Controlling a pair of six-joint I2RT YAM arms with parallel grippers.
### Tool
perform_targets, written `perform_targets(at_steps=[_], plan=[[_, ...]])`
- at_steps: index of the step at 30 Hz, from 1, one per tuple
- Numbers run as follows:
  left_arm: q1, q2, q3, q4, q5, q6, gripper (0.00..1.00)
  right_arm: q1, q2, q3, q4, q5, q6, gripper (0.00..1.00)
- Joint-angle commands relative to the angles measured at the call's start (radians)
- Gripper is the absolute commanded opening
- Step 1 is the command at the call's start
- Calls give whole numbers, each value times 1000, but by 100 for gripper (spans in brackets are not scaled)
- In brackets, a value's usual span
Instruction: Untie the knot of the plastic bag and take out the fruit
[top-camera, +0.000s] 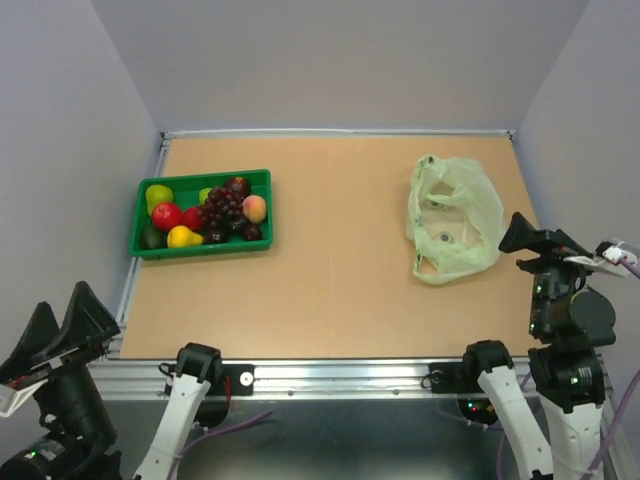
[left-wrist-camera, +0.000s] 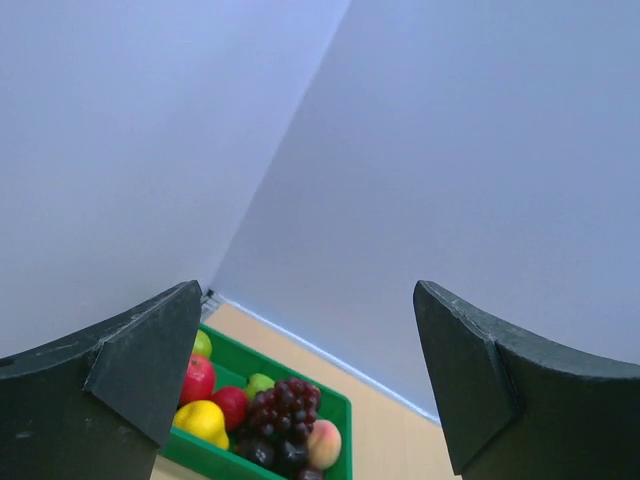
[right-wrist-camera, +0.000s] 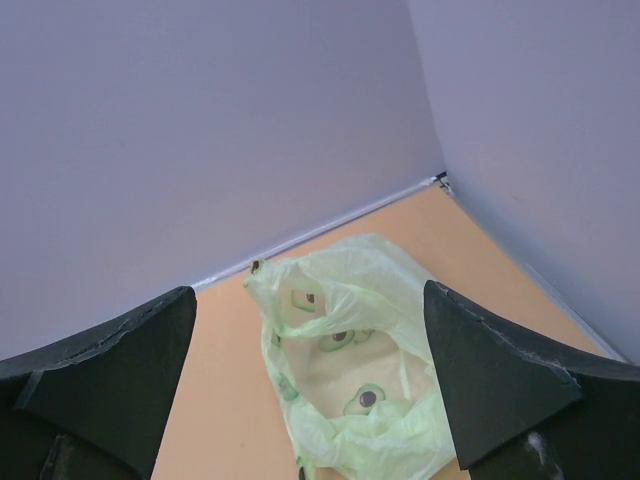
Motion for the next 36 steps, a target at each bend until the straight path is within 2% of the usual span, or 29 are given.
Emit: perform_targets(at_steps=[1,6,10,36], plan=[[-3,-99,-15,-3,-50,55,99,-4,-84,-78,-25,-93,-41,100],[-3,-144,-30,-28,-15,61,99,-4,-208,-147,-27,-139,-44,100],[-3,-136,-45,-46,-18,41,99,-5,-241,-172,-27,-159,-50,100],[-5,-119,-125,4,-3,-5,99,-5,-265,-218,-32,-179,-76,100]])
